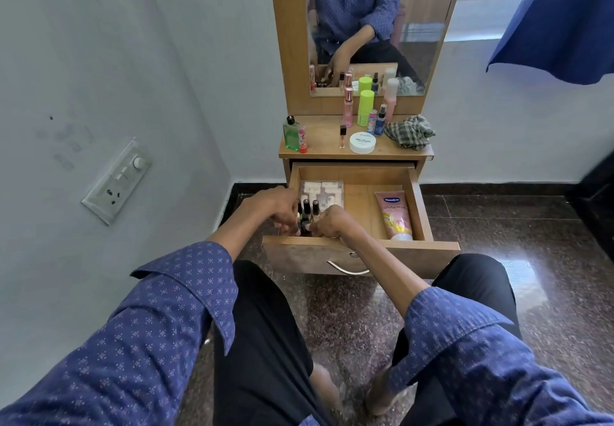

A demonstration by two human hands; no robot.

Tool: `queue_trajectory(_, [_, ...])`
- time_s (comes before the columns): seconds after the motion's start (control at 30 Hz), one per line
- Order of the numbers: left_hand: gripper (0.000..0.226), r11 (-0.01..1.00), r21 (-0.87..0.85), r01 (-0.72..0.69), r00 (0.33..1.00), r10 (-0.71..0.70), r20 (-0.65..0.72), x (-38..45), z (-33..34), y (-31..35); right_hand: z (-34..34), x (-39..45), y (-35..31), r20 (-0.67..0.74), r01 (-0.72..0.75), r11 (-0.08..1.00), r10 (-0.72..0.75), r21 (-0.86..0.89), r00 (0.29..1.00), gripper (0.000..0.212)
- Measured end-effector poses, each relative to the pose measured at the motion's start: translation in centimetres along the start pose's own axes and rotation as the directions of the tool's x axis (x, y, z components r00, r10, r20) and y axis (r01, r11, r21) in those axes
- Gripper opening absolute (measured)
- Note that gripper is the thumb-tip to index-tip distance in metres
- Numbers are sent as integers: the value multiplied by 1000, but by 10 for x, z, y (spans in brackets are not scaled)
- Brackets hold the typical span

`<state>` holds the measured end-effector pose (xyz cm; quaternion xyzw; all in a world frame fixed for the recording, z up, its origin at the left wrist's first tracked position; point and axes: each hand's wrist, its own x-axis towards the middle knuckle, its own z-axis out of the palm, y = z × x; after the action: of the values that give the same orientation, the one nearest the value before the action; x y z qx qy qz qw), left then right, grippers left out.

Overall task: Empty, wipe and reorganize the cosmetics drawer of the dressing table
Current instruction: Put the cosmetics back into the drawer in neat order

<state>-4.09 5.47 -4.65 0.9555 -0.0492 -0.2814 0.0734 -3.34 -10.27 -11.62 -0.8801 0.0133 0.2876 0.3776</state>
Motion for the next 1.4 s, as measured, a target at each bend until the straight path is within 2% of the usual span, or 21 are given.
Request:
queue_trajectory(0.07, [21, 1000, 8, 5, 1000, -5, -8, 0, 2, 1, 0, 0, 1, -12, -12, 999, 12, -31, 1000, 28])
queue_trajectory(0.37, [17, 1000, 9, 1, 1000, -1, -5, -1, 0, 1, 4, 5, 6, -19, 2, 1000, -2, 24, 1000, 39])
queue_trajectory(0.6, [32, 999, -35, 7, 1000, -8, -26, 3, 3, -7, 8, 6, 9, -108, 52, 998, -55, -32, 993, 31])
queue_trajectory(0.7, [33, 999, -50, 1, 996, -5, -93, 4, 2, -5, 6, 7, 11, -110, 61, 998, -62, -12, 992, 26])
queue_trajectory(0.77, [29, 999, -42, -18, 982, 10, -187, 3, 0, -2, 3, 9, 12, -102, 65, 997, -61, 43, 993, 30])
queue_trajectory(0.9, [19, 999, -36, -41, 922, 24, -388, 3, -3, 3, -7, 3, 11, -173, 143, 987, -129, 68, 976, 38])
queue_trajectory(1.1, [16, 987, -114, -109, 799, 19, -601, 10, -4, 9, -57, -7, -3, -336, 272, 961, -241, 48, 910, 28])
queue_trajectory(1.17, [17, 982, -145, -124, 759, 0, -651, 14, -4, 12, -82, -8, -7, -438, 326, 945, -287, 15, 852, 21])
queue_trajectory(1.27, [18, 973, -169, -159, 718, -3, -696, 20, -4, 17, -123, -3, -10, -606, 346, 931, -344, -120, 717, 14])
queue_trajectory(1.4, [15, 959, -183, -216, 645, -1, -764, 23, -9, 28, -166, 4, -12, -677, 323, 921, -381, -219, 630, 14])
